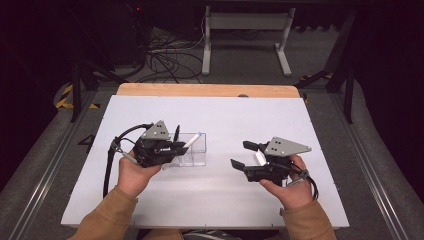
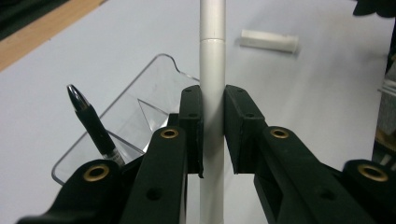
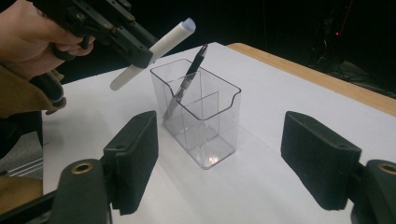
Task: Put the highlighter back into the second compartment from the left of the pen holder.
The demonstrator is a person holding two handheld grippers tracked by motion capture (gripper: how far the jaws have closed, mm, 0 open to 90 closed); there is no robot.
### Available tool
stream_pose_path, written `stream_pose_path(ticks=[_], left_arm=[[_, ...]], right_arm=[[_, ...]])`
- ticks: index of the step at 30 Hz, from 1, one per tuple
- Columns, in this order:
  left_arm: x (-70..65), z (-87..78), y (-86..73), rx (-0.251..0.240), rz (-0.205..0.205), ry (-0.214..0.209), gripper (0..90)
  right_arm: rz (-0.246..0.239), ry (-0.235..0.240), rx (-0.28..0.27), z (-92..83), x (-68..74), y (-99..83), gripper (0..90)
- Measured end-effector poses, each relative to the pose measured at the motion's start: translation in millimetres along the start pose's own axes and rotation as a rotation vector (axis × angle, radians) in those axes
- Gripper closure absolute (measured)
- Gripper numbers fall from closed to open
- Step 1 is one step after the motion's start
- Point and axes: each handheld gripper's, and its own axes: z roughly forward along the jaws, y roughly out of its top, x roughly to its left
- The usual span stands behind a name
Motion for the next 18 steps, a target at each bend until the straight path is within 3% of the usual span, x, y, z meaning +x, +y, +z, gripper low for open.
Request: stream_pose_path(ticks=[8, 18], left_arm=[[6.1, -0.8, 2.6, -0.124, -0.033, -0.003, 78.4], [11.7, 1.7, 4.8, -0.217, -0.070, 0.015, 78.3]], right_arm=[[-0.004, 0.001, -0.002, 0.5, 0.4, -0.2, 28.2], [-0.008, 0.001, -0.006, 0.9, 0.9, -0.2, 28.2]])
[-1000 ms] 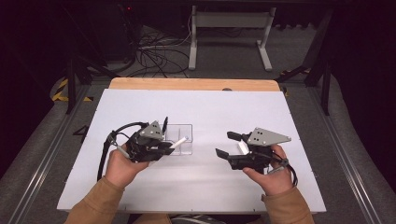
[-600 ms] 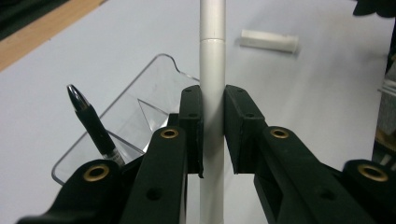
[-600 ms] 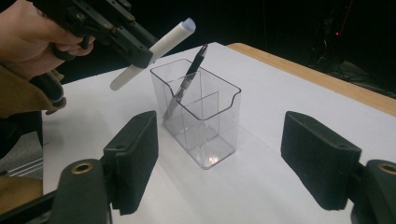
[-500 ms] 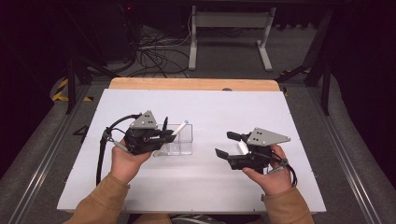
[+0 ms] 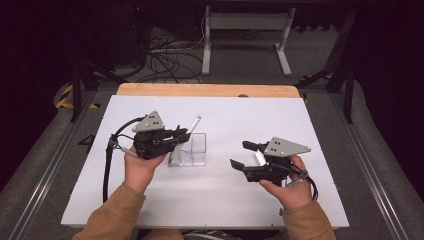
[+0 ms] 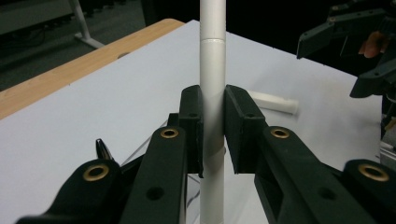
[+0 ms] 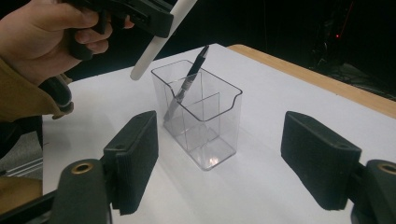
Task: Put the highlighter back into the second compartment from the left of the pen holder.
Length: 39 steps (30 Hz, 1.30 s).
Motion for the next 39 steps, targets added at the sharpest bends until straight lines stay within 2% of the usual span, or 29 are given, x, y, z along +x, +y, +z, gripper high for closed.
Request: stream_pose_path(ticks=[8, 14, 23, 25, 29, 39], left_arm=[[2.0, 8.7, -0.2, -0.056, 0.005, 0.015, 78.2], [7.2, 15.4, -0.2, -0.103, -0.021, 0.018, 78.2], [17.2, 22.9, -2.3, -0.132, -0.048, 0.025, 78.2], [18.1, 24.5, -2.7, -0.142, -0.045, 0.022, 78.2], [15.5, 28.5, -3.9, -0.159, -0.004, 0.036, 78.2], [17.2, 31.9, -6.3, -0.161, -0.009, 0.043, 78.2]], right_arm=[[0.000, 0.000, 0.003, 0.1, 0.1, -0.1, 28.2], [0.000, 0.001, 0.003, 0.2, 0.4, -0.1, 28.2], [-0.002, 0.002, -0.006, -1.0, -0.1, 0.2, 28.2], [-0.002, 0.001, -0.003, -1.0, -0.2, 0.1, 28.2], [0.000, 0.003, -0.005, -0.7, 0.6, 0.2, 28.2], [-0.001, 0.003, -0.004, -0.9, 0.5, 0.1, 28.2]])
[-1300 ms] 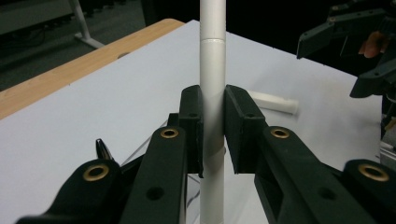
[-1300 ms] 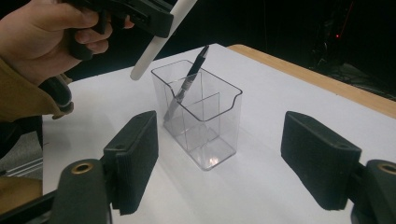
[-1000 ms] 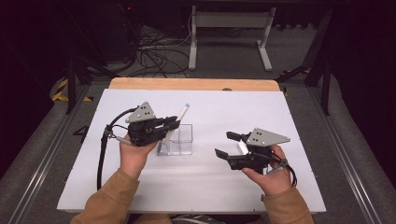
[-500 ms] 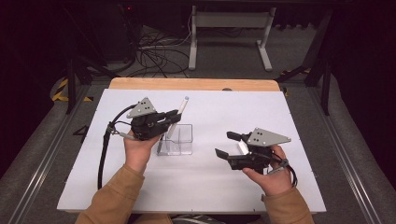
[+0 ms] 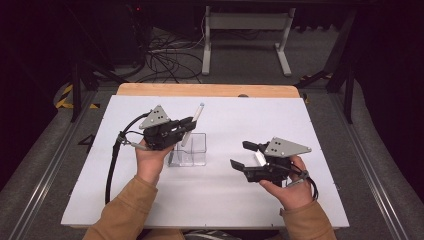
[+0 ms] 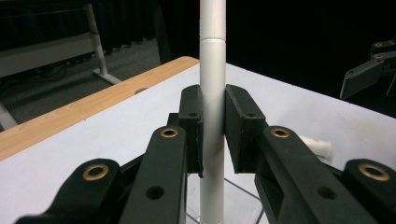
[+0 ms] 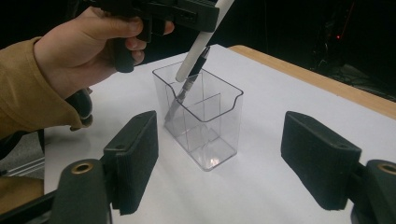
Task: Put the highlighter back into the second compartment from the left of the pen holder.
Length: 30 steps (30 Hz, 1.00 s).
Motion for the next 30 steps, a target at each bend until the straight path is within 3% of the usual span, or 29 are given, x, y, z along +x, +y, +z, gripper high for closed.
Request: stream_pose_path(ticks=[5, 16, 22, 23, 25, 26, 28, 30], left_arm=[[1.6, -0.2, -4.1, -0.003, 0.017, 0.008, 78.1], [8.4, 4.3, -16.8, 0.046, 0.006, 0.008, 78.0], [8.4, 5.1, -17.6, 0.062, -0.004, -0.025, 77.3], [8.0, 4.5, -17.1, 0.058, -0.002, -0.027, 74.6], [7.1, 2.3, -15.2, 0.062, -0.010, -0.012, 53.4], [7.0, -0.7, -13.8, 0.058, -0.010, -0.006, 47.1], [4.7, -7.4, -9.4, 0.059, 0.001, 0.027, 35.2], [1.3, -15.2, -4.8, 0.053, 0.008, 0.027, 26.6]], right_arm=[[-0.003, 0.003, 0.002, 0.4, 0.3, -0.1, 28.2], [0.001, 0.005, 0.001, -0.8, -0.5, 0.1, 28.2], [0.000, 0.004, -0.001, -0.8, -0.7, 0.2, 28.2], [0.000, 0.003, -0.001, -1.1, -0.8, 0.3, 28.2], [0.003, 0.002, -0.004, -1.6, -1.1, 0.4, 28.2], [0.002, -0.001, -0.005, -2.0, -1.3, 0.5, 28.2], [0.002, -0.002, -0.009, -2.6, -1.7, 0.6, 28.2], [0.001, -0.003, -0.010, -2.7, -1.8, 0.7, 28.2]])
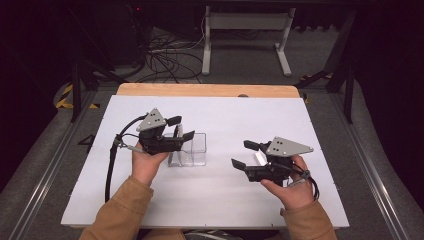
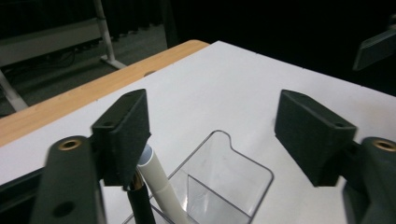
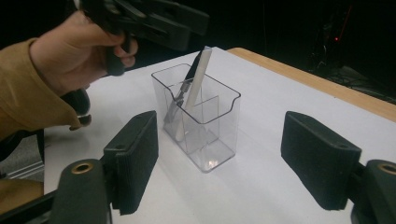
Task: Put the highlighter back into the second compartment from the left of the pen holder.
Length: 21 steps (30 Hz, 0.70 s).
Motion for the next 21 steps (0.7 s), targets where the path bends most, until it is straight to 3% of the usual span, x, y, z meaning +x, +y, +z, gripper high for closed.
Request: stream_pose_path(ticks=[7, 13, 21], left_arm=[[-11.8, -21.4, 13.7, 0.029, 0.038, -0.008, 12.9], [-15.0, -32.7, 17.6, 0.036, 0.064, -0.005, 10.3], [-16.8, -39.2, 18.3, 0.049, 0.068, -0.021, 8.1]], right_arm=[[0.003, -0.012, -0.003, -1.5, -0.9, 0.5, 28.2], [0.008, -0.024, -0.005, -3.0, -2.2, 1.0, 28.2], [0.021, -0.055, -0.001, -5.4, -5.6, 0.9, 28.2]])
